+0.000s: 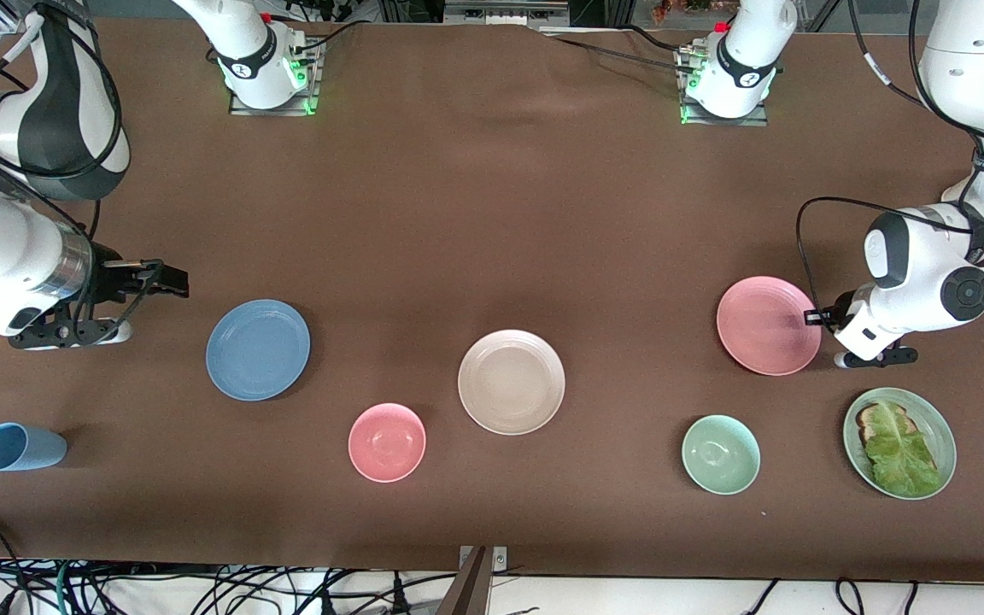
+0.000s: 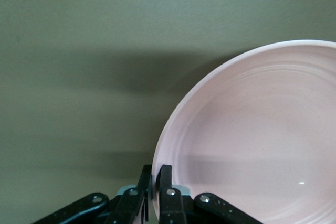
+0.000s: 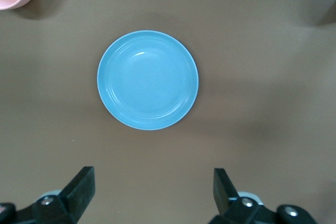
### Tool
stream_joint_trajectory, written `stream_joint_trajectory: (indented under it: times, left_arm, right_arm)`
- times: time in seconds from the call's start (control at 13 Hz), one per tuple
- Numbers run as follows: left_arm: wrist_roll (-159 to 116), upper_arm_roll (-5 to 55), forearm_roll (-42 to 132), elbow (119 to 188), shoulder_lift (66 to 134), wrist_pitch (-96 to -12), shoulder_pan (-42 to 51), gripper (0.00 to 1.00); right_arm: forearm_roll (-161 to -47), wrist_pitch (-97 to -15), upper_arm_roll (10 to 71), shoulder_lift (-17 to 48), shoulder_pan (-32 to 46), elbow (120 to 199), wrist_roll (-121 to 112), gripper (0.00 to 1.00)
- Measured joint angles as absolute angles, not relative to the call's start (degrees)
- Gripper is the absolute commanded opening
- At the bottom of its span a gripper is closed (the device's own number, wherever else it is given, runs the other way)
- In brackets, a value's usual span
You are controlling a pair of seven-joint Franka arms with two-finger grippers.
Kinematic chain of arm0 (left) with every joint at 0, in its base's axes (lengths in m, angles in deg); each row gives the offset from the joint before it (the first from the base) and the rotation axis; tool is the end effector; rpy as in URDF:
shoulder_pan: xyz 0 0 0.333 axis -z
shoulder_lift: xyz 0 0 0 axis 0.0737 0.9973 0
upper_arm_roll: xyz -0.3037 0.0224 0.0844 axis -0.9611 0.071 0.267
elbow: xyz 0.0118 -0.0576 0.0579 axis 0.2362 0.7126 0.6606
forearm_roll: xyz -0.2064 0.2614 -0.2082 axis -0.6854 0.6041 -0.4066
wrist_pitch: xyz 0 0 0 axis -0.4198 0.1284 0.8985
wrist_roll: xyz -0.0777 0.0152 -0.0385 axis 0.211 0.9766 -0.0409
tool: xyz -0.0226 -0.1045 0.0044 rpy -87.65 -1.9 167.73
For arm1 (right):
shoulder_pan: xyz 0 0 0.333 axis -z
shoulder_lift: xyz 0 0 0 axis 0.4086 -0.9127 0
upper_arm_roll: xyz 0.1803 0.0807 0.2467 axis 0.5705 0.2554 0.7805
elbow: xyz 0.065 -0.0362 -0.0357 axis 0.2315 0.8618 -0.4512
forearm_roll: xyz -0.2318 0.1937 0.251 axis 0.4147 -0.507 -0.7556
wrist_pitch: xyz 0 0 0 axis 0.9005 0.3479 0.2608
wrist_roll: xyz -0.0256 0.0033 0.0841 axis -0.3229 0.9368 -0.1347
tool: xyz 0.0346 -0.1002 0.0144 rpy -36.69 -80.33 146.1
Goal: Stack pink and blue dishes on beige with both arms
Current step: 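Grasp the pink plate rim with the left gripper and lift it, then carry the pink plate onto the beige plate and lower it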
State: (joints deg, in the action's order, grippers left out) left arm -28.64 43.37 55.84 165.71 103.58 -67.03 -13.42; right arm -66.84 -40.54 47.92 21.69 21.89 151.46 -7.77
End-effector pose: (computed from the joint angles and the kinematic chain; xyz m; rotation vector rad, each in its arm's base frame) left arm 0.5876 0.0968 0.1993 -3.1151 -0.1978 0.3197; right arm 0.6348 0.0416 0.4584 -3.1281 -0.1533 0.1984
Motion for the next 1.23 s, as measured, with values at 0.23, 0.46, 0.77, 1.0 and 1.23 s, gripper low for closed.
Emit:
stream_joint_trajectory:
  times: [0.23, 0.46, 0.77, 1.0, 1.23]
  left_arm:
    - [-25.89, 41.47, 54.25, 161.71, 102.68, -58.75, -13.24, 0.00]
    - [-25.51, 40.38, 48.30, 154.49, 101.57, -47.18, -13.04, 0.00]
    - [-18.76, 35.91, 42.34, 152.05, 99.30, -42.87, -12.96, 0.00]
    - [-8.20, 30.85, 42.06, 150.59, 99.32, -43.02, -11.01, 0.00]
    - [0.05, 30.18, 42.03, 147.74, 100.91, -45.39, -4.39, 0.00]
  right_arm:
    - [-66.84, -40.54, 47.90, 21.69, 22.01, 151.57, -7.70, 1.00]
    - [-66.84, -40.54, 47.90, 21.69, 22.11, 151.62, -7.12, 1.00]
    - [-66.84, -40.54, 47.90, 21.69, 22.28, 151.65, -4.50, 1.00]
    - [-66.84, -40.49, 47.90, 21.71, 22.41, 151.64, -3.62, 1.00]
    - [-66.68, -40.08, 48.05, 21.80, 22.28, 151.53, -3.59, 1.00]
